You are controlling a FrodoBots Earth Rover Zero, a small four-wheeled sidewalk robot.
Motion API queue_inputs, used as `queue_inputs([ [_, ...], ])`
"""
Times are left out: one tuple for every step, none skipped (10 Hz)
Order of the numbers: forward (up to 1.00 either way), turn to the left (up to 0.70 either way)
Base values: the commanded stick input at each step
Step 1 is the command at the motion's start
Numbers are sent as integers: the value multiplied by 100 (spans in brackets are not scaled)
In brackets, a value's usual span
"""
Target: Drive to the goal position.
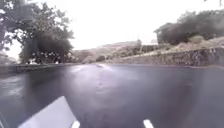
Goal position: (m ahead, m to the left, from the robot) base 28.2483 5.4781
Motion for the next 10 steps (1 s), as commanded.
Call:
queue_inputs([
  [70,0],
  [70,0],
  [70,0],
  [70,0],
  [70,0],
  [70,0],
  [70,0],
  [70,0],
  [70,0],
  [70,0],
])
